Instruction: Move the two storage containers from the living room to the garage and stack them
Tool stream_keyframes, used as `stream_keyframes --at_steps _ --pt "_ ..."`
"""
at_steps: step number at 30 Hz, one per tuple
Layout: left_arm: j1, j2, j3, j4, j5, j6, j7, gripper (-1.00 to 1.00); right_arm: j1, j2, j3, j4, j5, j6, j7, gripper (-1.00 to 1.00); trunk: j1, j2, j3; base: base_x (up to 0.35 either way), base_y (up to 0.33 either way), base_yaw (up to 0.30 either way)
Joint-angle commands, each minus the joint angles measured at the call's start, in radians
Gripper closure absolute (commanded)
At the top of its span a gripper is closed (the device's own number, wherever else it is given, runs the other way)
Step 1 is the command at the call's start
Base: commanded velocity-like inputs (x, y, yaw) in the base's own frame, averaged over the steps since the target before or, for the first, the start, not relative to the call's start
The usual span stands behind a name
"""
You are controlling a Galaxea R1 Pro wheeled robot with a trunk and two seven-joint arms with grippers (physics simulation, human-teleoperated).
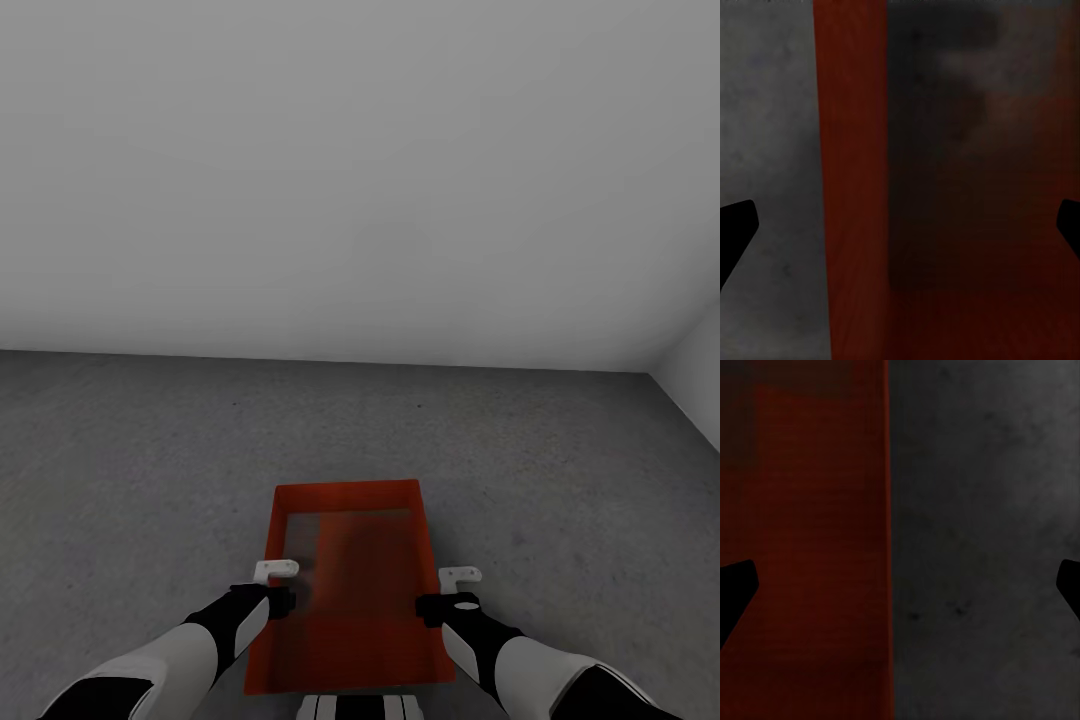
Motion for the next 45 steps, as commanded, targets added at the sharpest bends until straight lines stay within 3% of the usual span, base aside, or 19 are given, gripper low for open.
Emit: stream_keyframes --at_steps 1,8,45 --pt "0.0 0.0 -0.002 -0.002 0.007 0.005 0.004 -1.0 0.0 0.0 0.009 0.0 -0.009 0.0 -0.004 -1.0 0.0 0.0 -0.001 0.0 0.0 0.0" --pt "0.0 0.0 -0.002 -0.002 0.007 0.005 0.004 -1.0 0.0 -0.001 0.009 0.0 -0.009 0.0 -0.004 -1.0 0.0 0.0 -0.001 0.0 0.0 0.0" --pt "0.0 0.0 -0.002 -0.001 0.009 0.017 0.003 -1.0 0.0 -0.005 0.009 0.0 -0.01 -0.003 -0.005 -1.0 -0.142 0.259 0.115 0.0 0.0 0.0"
